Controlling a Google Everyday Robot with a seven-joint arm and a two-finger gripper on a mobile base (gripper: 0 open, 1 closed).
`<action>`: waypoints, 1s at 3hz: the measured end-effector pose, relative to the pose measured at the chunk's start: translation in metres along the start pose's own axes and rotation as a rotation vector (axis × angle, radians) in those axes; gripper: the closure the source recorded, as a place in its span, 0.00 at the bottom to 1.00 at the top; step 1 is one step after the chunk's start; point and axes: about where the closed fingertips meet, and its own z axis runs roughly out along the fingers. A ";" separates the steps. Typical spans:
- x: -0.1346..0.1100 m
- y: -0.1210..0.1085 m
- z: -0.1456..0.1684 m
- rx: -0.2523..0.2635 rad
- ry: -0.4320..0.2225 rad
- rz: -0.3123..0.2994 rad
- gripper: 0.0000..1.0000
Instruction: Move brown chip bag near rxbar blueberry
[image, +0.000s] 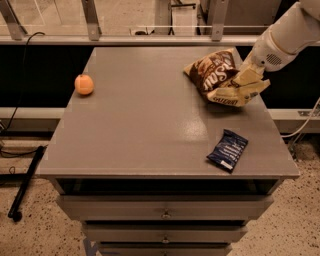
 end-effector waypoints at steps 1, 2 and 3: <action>0.011 0.021 -0.001 -0.055 0.003 -0.020 1.00; 0.014 0.040 -0.004 -0.098 0.000 -0.039 1.00; 0.017 0.056 -0.007 -0.132 0.009 -0.040 0.82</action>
Offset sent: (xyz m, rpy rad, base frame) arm -0.0646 0.0040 -0.0122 0.0180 0.1024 0.1122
